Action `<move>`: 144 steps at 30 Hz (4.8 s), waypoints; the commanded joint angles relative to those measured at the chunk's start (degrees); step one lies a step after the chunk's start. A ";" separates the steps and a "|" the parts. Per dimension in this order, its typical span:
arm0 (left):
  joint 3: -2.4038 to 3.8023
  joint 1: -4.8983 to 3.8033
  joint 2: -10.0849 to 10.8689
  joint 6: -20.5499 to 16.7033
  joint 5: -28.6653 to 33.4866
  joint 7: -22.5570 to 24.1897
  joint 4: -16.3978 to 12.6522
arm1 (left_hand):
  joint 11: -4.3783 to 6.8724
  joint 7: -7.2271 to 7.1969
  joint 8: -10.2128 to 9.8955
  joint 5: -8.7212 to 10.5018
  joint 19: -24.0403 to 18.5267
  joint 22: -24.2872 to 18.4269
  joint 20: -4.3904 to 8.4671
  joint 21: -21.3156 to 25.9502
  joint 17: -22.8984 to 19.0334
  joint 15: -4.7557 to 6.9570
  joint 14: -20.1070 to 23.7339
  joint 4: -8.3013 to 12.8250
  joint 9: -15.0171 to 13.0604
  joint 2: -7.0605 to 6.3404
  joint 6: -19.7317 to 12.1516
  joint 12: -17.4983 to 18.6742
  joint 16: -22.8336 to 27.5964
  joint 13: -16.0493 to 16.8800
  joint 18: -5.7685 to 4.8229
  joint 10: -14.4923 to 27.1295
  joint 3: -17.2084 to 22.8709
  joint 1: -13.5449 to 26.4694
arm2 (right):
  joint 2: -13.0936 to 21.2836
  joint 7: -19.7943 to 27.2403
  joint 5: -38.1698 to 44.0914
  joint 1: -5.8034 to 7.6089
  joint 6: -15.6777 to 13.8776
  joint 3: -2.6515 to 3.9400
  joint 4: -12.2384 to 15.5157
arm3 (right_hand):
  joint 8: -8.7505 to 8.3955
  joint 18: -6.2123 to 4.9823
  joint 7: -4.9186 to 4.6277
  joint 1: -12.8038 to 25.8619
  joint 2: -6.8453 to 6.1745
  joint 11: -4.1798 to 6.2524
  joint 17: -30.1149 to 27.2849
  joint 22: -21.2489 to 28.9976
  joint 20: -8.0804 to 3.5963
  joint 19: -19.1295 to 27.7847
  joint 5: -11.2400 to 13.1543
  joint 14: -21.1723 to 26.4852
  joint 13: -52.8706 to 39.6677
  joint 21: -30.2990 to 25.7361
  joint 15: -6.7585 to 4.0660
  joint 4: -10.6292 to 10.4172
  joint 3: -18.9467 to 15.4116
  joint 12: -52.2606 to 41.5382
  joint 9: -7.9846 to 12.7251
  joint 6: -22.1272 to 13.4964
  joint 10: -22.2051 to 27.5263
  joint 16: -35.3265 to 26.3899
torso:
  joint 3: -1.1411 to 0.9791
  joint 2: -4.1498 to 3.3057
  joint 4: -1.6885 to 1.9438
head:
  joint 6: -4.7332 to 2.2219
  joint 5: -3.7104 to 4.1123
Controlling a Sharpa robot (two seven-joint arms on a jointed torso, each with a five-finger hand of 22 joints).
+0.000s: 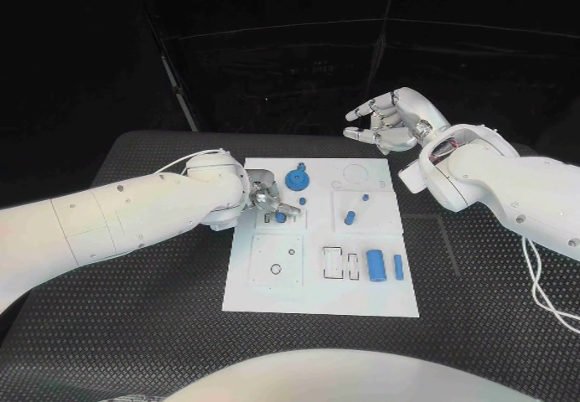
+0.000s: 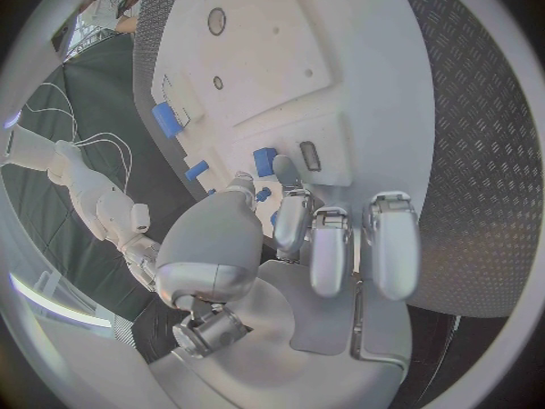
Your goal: Assemble the parts on the task board
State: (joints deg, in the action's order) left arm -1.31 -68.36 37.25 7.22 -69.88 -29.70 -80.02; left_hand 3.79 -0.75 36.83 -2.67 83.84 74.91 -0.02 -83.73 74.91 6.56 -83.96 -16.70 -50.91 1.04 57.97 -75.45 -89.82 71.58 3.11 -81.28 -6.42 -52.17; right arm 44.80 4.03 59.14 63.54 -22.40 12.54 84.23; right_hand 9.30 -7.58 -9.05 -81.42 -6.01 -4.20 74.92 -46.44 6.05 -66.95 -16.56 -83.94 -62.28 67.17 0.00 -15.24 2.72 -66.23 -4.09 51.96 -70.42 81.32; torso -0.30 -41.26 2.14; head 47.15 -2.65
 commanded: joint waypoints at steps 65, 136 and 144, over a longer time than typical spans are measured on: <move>-0.18 0.66 4.58 -3.63 10.11 -0.14 -3.95 | -1.96 2.93 -11.37 0.02 0.46 5.52 -1.12 1.18 15.09 -1.51 -6.04 0.22 7.10 0.56 -1.21 1.39 -0.18 -1.32 -0.66 1.03 -8.43 -12.99 | -0.19 0.74 0.05 0.04 0.56 0.03 -1.04 | 0.24 -0.55 -0.12 0.69 0.03 -0.01 0.39 0.18 0.00 0.58 -0.37 -2.49 0.04 -0.52 -0.17 0.04 -0.51 0.19 0.11 -0.08 0.50 -0.37 | 0.02 -0.02 -0.02 | -0.52 -0.55; -0.15 0.68 4.02 -4.07 13.90 0.31 -3.41 | -2.78 3.85 -16.85 -0.03 0.11 5.13 -2.02 1.90 15.09 -2.29 -6.04 0.83 10.54 9.14 0.52 1.59 -0.18 -1.34 -0.46 1.34 -9.14 -21.50 | -0.78 0.96 0.05 -0.12 1.10 0.01 -1.89 | 0.30 -0.54 -0.13 0.75 0.77 0.00 0.50 0.20 0.00 0.45 -0.72 -2.55 -0.02 -0.60 -0.19 -0.03 -0.42 0.06 0.12 -0.16 0.44 -0.34 | -0.03 -0.01 -0.02 | -0.25 -0.45; -0.14 0.68 4.02 -3.48 14.29 0.29 -3.41 | -2.74 3.82 -17.43 -0.04 0.05 5.07 -2.02 2.04 15.09 -2.27 -6.04 3.26 10.78 9.43 0.71 1.76 -0.18 -1.47 -0.43 1.50 -7.59 -25.56 | -0.76 0.95 0.05 -0.13 1.35 0.01 -1.88 | 0.30 -0.55 -0.14 0.82 0.84 -0.01 0.46 0.28 0.00 0.46 -0.78 -2.55 -0.01 -0.65 -0.18 -0.06 -0.46 0.06 0.12 -0.19 0.45 -0.37 | -0.02 0.00 -0.01 | -0.28 -0.45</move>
State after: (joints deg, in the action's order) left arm -1.32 -67.85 41.29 2.42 -56.31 -29.33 -83.41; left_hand 0.81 3.07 19.75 -2.66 83.89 74.91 -1.62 -81.94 74.91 4.27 -83.75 -13.75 -40.20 8.69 58.28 -74.06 -89.83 83.55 3.10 -79.74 -13.90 -75.49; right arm 44.07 4.40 59.13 63.33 -21.52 12.52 82.26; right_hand 9.30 -7.58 -9.05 -80.97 -5.55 -4.19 74.91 -46.24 6.05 -66.95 -17.07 -83.94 -62.31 66.72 -0.01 -15.23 2.42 -66.23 -4.04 51.96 -70.42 81.32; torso -0.31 -41.28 2.13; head 46.88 -3.06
